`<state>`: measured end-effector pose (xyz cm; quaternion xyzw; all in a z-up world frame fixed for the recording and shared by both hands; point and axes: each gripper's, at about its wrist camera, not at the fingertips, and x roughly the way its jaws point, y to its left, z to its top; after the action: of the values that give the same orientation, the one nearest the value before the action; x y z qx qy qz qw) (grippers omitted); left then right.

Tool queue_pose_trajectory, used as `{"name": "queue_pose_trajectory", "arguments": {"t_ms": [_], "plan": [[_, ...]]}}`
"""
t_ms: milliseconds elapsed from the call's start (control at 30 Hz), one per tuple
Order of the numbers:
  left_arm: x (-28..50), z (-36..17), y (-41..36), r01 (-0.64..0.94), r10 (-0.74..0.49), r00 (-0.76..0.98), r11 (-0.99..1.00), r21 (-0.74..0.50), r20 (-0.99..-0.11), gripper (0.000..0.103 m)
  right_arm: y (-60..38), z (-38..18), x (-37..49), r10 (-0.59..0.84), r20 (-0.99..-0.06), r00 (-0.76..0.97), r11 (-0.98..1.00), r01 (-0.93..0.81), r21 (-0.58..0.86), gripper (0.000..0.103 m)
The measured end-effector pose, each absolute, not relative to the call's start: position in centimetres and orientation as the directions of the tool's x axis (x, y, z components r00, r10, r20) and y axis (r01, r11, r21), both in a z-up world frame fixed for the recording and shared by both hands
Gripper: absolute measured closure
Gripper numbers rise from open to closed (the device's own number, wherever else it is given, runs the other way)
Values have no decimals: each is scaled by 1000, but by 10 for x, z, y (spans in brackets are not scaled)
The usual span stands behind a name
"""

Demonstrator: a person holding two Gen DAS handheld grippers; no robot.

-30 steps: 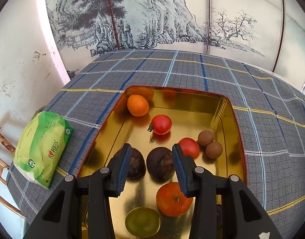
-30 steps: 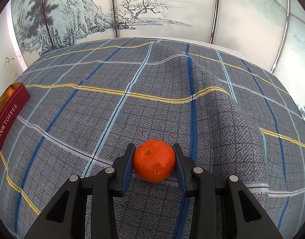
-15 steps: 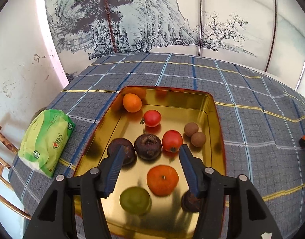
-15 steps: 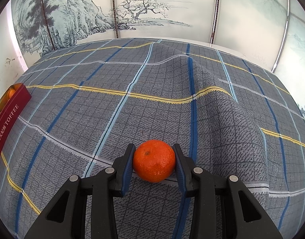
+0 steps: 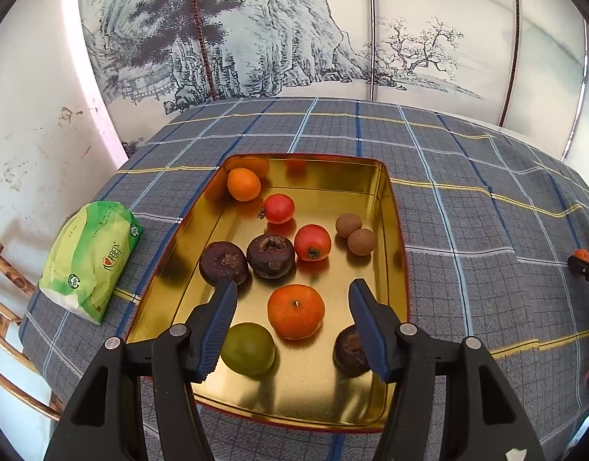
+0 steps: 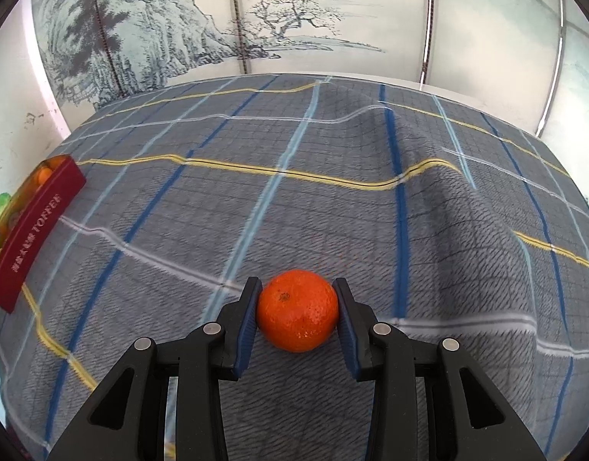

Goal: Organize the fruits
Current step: 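Lift the left gripper out of the tin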

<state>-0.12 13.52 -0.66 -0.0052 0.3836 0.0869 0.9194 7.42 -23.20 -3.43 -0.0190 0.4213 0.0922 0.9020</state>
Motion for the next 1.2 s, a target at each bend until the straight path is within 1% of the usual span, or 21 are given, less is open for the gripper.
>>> {"name": "queue_pose_trajectory", "arguments": {"t_ms": [367, 533, 667, 833, 1200], "plan": [[-13, -3, 132, -155, 152, 700, 986, 59, -698, 46, -195, -17, 44, 247, -740, 625, 958, -273, 88, 64], [-19, -2, 137, -165, 156, 702, 985, 54, -695, 40, -171, -9, 36, 274, -733, 622, 943, -323, 79, 64], [-23, -1, 139, -166, 158, 708, 985, 55, -689, 38, -157, -3, 34, 294, -731, 616, 933, -351, 79, 64], [-25, 0, 141, -168, 157, 710, 984, 51, -687, 34, -141, 2, 33, 314, -729, 608, 921, -382, 78, 64], [-29, -6, 150, -176, 146, 698, 984, 29, -701, 33, -96, 14, 27, 360, -724, 588, 885, -462, 64, 64]]}}
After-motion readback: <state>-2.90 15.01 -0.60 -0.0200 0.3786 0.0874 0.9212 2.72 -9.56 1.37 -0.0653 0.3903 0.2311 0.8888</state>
